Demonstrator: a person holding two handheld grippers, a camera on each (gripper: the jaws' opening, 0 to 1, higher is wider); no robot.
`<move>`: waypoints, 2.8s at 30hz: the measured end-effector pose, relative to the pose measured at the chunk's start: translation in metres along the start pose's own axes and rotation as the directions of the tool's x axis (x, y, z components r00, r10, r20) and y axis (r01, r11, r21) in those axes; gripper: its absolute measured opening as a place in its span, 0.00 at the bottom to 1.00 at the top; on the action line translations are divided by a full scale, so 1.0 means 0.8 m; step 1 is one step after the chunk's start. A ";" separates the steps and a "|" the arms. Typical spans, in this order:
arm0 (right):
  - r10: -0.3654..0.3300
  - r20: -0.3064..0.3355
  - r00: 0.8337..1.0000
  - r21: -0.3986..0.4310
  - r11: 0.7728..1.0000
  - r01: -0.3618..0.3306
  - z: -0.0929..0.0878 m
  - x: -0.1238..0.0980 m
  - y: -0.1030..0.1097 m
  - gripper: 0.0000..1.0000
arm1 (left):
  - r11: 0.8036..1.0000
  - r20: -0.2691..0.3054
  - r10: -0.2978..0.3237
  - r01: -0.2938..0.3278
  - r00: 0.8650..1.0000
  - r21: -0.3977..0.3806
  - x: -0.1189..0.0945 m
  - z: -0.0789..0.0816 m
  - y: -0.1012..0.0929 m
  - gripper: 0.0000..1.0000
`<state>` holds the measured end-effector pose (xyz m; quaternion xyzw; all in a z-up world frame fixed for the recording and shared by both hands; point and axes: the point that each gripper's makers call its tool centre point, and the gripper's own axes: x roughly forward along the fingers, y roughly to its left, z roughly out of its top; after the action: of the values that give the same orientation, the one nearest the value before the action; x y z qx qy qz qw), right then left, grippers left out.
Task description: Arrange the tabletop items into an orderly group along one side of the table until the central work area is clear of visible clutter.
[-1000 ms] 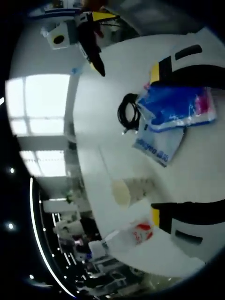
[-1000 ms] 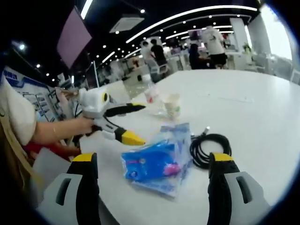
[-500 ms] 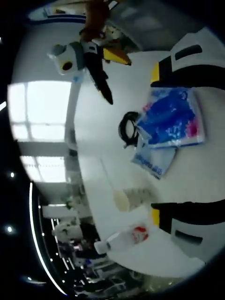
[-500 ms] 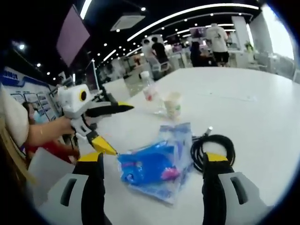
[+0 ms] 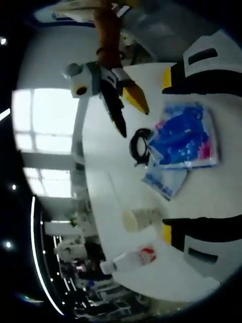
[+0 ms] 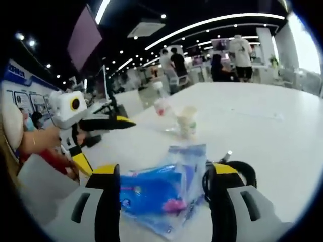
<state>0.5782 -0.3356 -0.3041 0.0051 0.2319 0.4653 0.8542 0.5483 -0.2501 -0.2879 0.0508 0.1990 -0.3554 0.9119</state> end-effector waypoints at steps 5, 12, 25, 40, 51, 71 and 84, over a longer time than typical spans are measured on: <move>-0.009 -0.033 0.999 0.022 1.000 0.010 -0.021 0.019 -0.016 0.64 | 1.000 0.007 0.011 -0.011 1.000 -0.005 -0.006 0.001 0.001 0.99; -0.011 -0.033 0.999 0.028 1.000 0.011 -0.037 0.032 -0.025 0.52 | 1.000 0.002 0.015 -0.015 1.000 0.003 -0.013 0.005 -0.001 0.99; 0.016 -0.027 0.999 0.094 0.995 -0.014 -0.054 0.045 -0.027 0.33 | 0.997 -0.027 0.079 -0.079 0.997 0.012 -0.032 0.004 -0.006 0.99; -0.019 -0.125 0.992 -0.032 0.999 0.015 -0.082 0.051 -0.023 0.13 | 0.991 -0.033 0.127 -0.128 0.991 -0.027 -0.055 0.002 -0.006 0.99; -0.015 -0.130 0.991 -0.025 1.000 0.012 -0.082 0.050 -0.021 0.03 | 0.989 -0.037 0.145 -0.147 0.989 -0.030 -0.055 0.000 -0.007 0.99; -0.003 -0.030 1.000 0.079 0.997 0.005 -0.028 0.030 -0.038 0.01 | 0.982 -0.050 0.169 -0.173 0.984 -0.076 -0.051 -0.010 0.001 0.99; -0.074 0.032 0.997 0.097 0.993 0.071 0.003 -0.008 -0.075 0.01 | 0.981 -0.053 0.179 -0.182 0.982 -0.061 -0.050 -0.010 0.005 0.99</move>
<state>0.6241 -0.3742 -0.3127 0.0459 0.2388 0.4222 0.8733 0.5221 -0.2203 -0.2795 0.0471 0.2265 -0.2631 0.9366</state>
